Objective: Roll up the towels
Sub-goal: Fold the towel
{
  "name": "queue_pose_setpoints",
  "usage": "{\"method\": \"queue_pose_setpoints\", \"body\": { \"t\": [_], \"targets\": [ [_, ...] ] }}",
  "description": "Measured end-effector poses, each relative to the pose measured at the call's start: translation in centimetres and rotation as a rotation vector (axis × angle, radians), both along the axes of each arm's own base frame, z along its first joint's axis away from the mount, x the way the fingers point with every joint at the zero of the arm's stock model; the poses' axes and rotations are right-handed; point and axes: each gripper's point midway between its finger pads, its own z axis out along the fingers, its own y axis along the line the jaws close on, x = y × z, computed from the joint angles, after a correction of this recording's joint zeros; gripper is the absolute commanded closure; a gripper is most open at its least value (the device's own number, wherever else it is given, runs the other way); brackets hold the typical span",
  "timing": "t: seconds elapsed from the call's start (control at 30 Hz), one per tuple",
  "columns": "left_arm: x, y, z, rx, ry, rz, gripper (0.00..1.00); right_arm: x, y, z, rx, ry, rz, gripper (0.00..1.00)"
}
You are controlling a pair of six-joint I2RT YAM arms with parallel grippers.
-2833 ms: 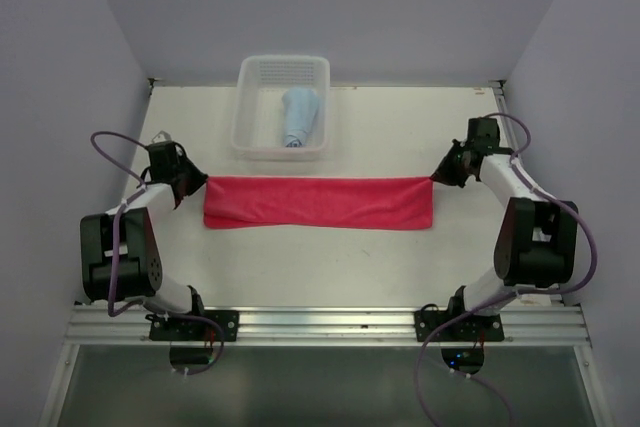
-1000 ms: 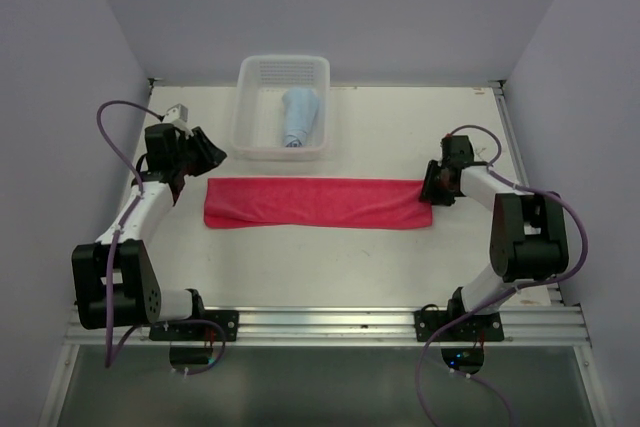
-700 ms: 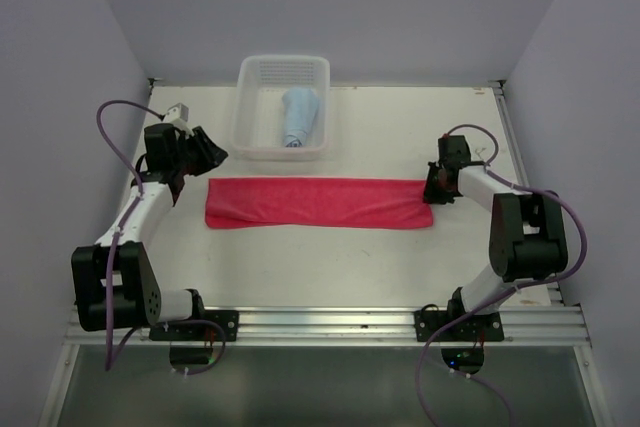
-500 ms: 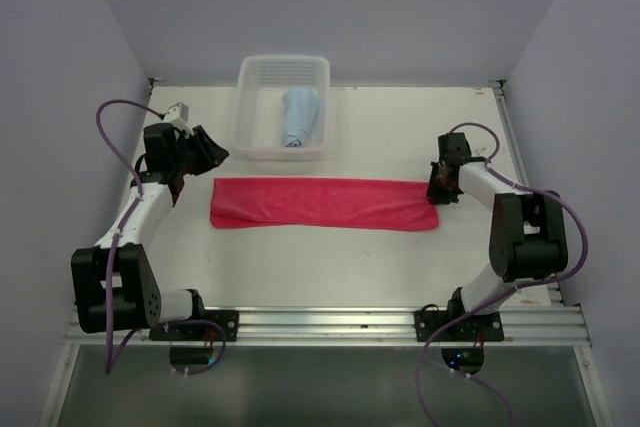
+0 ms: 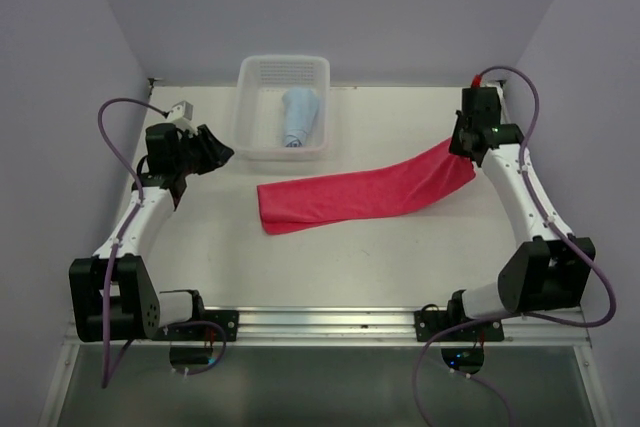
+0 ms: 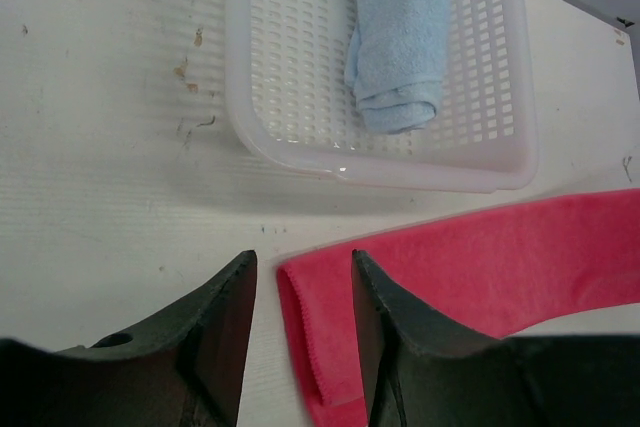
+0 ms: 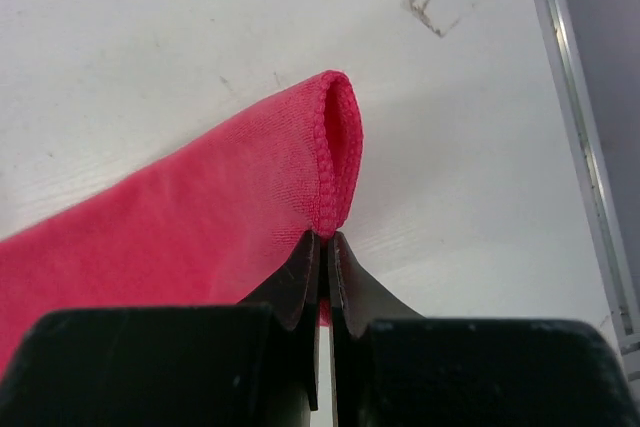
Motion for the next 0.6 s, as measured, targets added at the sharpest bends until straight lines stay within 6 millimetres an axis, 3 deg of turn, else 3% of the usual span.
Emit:
{"method": "queue_pose_setpoints", "body": {
  "t": [0.07, 0.23, 0.6],
  "targets": [
    [0.0, -0.2, 0.0, 0.000, -0.001, -0.006, 0.53, 0.5, 1.8, 1.7, -0.025, -0.040, 0.052, 1.00],
    [-0.1, -0.3, 0.0, 0.004, -0.002, -0.015, 0.52, 0.9, 10.7, 3.7, -0.004, -0.069, 0.283, 1.00],
    [-0.1, -0.5, 0.0, 0.002, -0.003, -0.023, 0.51, -0.4, 23.9, 1.7, 0.188, 0.022, 0.533, 1.00]
  ]
}}
